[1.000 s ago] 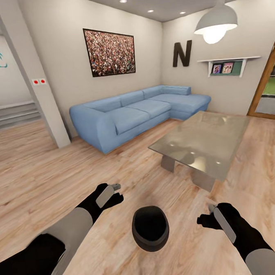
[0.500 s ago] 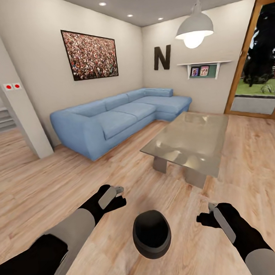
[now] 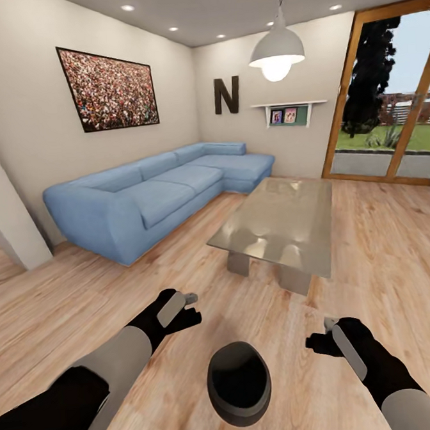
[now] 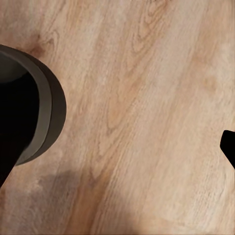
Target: Place each of the two pumpkins and all three candles from the living room inside a cabinet in the living room (use any cabinet), then make sure every cabinet is closed, and position the cauldron so it is next to a table in the living room.
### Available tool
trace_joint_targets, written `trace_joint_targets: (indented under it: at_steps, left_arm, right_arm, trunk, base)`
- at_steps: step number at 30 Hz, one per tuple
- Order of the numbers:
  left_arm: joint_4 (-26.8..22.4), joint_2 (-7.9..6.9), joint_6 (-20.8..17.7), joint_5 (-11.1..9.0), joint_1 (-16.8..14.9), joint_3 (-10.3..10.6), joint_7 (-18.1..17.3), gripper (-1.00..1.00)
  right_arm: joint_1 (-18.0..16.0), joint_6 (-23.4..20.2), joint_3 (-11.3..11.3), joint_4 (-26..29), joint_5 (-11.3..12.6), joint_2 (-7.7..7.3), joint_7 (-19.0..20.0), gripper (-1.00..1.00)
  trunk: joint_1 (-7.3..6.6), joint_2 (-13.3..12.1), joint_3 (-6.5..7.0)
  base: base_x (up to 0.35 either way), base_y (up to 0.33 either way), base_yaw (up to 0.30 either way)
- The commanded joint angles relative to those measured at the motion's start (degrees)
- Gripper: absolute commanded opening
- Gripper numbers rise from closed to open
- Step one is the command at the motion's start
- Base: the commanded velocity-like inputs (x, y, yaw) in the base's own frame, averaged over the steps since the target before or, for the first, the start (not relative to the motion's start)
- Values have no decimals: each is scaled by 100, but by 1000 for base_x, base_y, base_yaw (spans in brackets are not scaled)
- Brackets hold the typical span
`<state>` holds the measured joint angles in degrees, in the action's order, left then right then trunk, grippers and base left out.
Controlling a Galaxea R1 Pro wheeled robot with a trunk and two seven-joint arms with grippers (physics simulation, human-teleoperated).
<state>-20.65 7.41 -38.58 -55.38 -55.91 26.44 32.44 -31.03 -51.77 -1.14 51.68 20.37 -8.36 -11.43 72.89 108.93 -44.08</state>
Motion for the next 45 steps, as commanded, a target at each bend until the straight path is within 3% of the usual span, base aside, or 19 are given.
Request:
trace_joint_targets:
  at_steps: [1, 5, 8, 10, 15, 18, 20, 22, 24, 26, 27, 28, 30, 45]
  left_arm:
    - [0, 6, -3, 1, 0, 0, 0, 100]
    - [5, 80, -85, 1, 17, 21, -3, 100]
    - [8, 131, -281, 1, 25, 197, -27, 100]
    - [-19, 138, -340, -3, 26, 306, -35, 100]
    - [-227, 137, -391, -12, 27, 358, -6, 100]
    - [-259, 139, -400, -15, 29, 360, -1, 100]
    - [-269, 155, -397, -17, 34, 361, -6, 100]
    - [-271, 160, -390, -17, 35, 361, -12, 100]
    - [-272, 164, -384, -17, 35, 361, -15, 100]
    - [-281, 194, -381, -17, 36, 361, -17, 100]
    - [-284, 210, -380, -17, 36, 361, -18, 100]
    - [-288, 236, -379, -17, 47, 365, -18, 100]
    - [-286, 251, -378, -17, 56, 368, -18, 100]
    - [0, 253, -400, -16, 71, 370, 34, 100]
  right_arm:
    - [0, 0, 0, -3, 1, 0, 0, 100]
    - [0, 4, -17, -77, -3, 53, 4, 100]
    - [0, 59, -24, -152, -14, 132, 3, 100]
    - [0, 86, -36, -170, -32, 203, 1, 100]
    - [-5, 96, -43, -156, -26, 249, 8, 100]
    - [-34, 94, -44, -131, -44, 401, -1, 100]
    - [-210, 102, -44, -174, -51, 603, -30, 100]
    - [-266, 110, -49, -237, -74, 708, -41, 100]
    - [-295, 116, -102, -357, -148, 791, -47, 100]
    - [-329, 133, -320, -533, -279, 849, -30, 100]
    - [-340, 162, -464, -593, -320, 863, -22, 100]
    - [-356, 283, -769, -688, -370, 880, -16, 100]
    - [-364, 369, -872, -765, -393, 882, -16, 100]
    - [-376, 450, -940, -758, -385, 852, 8, 100]
  trunk:
    - [0, 0, 1]
    - [0, 0, 3]
    - [0, 0, 3]
    - [0, 0, 3]
    - [0, 0, 3]
    - [22, 40, -15]
    - [66, 120, -51]
    - [110, 200, -87]
    - [154, 281, -123]
    - [198, 361, -159]
    - [220, 401, -177]
    - [242, 441, -195]
    - [286, 521, -231]
    - [615, 1123, -500]
  base:
    - [43, 47, -73]
    - [15, 16, -25]
    - [2, 3, -4]
    - [0, 0, -1]
    - [0, 0, 0]
    - [0, 0, 0]
    - [0, 0, 0]
    - [0, 0, 0]
    - [0, 0, 0]
    - [0, 0, 0]
    - [0, 0, 0]
    - [0, 0, 0]
    - [0, 0, 0]
    - [0, 0, 0]
